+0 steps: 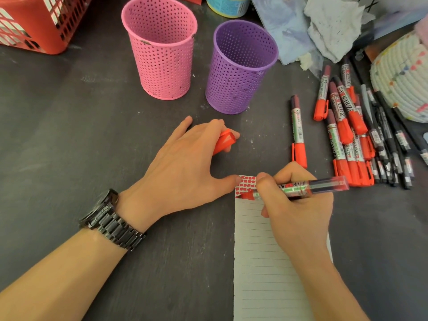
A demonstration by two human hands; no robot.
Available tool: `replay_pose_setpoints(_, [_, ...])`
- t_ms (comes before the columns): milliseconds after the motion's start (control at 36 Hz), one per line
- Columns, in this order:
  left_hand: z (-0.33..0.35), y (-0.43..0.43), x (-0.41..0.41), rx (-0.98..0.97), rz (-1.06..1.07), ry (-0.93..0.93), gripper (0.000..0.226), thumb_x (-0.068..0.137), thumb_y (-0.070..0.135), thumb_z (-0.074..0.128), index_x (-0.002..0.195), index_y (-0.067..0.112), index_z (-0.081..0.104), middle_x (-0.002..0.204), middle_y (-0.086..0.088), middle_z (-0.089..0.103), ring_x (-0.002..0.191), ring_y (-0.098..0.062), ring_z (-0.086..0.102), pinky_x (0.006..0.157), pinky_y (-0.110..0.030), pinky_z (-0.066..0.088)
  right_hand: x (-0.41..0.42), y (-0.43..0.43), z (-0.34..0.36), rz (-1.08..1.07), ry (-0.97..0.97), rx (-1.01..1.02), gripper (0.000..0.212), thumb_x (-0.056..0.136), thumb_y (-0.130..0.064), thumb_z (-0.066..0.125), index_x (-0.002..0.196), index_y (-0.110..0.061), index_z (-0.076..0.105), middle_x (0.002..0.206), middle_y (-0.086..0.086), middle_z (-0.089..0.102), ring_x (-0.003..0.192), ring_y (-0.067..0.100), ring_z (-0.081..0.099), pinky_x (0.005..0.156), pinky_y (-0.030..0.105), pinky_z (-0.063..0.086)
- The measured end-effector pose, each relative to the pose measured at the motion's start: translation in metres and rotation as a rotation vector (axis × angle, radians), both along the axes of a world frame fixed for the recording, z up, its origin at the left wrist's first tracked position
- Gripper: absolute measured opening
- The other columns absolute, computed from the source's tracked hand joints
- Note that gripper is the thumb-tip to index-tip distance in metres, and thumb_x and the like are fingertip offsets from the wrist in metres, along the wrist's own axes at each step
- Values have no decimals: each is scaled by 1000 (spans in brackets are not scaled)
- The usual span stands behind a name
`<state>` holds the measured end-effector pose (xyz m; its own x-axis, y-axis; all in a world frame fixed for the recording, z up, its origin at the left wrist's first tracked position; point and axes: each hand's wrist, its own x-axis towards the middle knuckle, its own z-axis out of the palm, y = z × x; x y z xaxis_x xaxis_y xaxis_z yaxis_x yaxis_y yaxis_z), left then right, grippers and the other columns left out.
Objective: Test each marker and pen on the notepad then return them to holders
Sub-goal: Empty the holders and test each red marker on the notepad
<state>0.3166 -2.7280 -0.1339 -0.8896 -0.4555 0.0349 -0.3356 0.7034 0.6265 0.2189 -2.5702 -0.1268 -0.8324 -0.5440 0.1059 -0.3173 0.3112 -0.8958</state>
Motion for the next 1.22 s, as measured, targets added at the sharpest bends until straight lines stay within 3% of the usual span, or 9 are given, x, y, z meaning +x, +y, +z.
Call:
replay_pose_setpoints(444, [-3, -1, 0, -8, 1, 17, 69, 74, 64, 67, 128, 27, 46, 104, 27, 49, 135, 0, 38, 122, -28, 1, 0, 2, -1, 26, -7, -21, 32, 84, -15, 69, 58, -8, 52, 48, 9, 52, 44, 24, 48, 45, 34, 41])
replay_pose_setpoints(556, [-5, -2, 0, -23, -4, 21, 72, 74, 67, 64, 131, 27, 46, 98, 35, 40, 136, 1, 36, 121, -24, -2, -2, 6, -1, 2, -56, -103, 33, 86, -10, 68, 59, -8, 50, 44, 2, 53, 38, 8, 47, 45, 17, 40])
replay_pose_setpoints(694, [-6, -1, 1, -40, -9, 38, 73, 75, 66, 62, 134, 26, 46, 100, 40, 36, 140, 2, 33, 122, -26, 0, -2, 7, -2, 13, -40, -127, 31, 87, -27, 68, 60, -21, 53, 44, -3, 55, 37, 8, 50, 44, 14, 40])
replay_pose_setpoints(833, [-4, 8, 5, -28, 24, 93, 61, 77, 62, 63, 129, 34, 50, 107, 31, 44, 139, 5, 33, 123, -29, 11, -1, 6, 4, 6, -59, -116, 31, 85, -44, 68, 63, -25, 56, 46, -4, 57, 38, 8, 53, 45, 14, 41])
replay_pose_setpoints(1000, [3, 11, 6, -29, 61, 72, 57, 78, 61, 63, 127, 34, 52, 123, 18, 58, 137, 2, 38, 123, -32, 16, -1, 4, 13, 59, -120, -125, 24, 81, -55, 69, 79, -31, 66, 66, -7, 69, 60, 10, 68, 54, 15, 51])
replay_pose_setpoints(1139, [8, 15, 8, -35, 81, 66, 43, 91, 57, 38, 122, 32, 56, 124, 16, 60, 128, 1, 45, 118, -24, 19, -3, 8, 13, 133, -247, -314, 27, 90, -45, 62, 88, -19, 68, 65, 5, 64, 54, 16, 57, 50, 22, 45])
replay_pose_setpoints(1222, [9, 17, 11, 43, 107, 123, 39, 97, 52, 29, 111, 31, 59, 112, 21, 61, 111, -1, 51, 97, -7, 27, -5, 11, 12, 122, -365, -393, 30, 91, -41, 58, 95, -14, 70, 72, 12, 66, 53, 24, 55, 49, 27, 43])
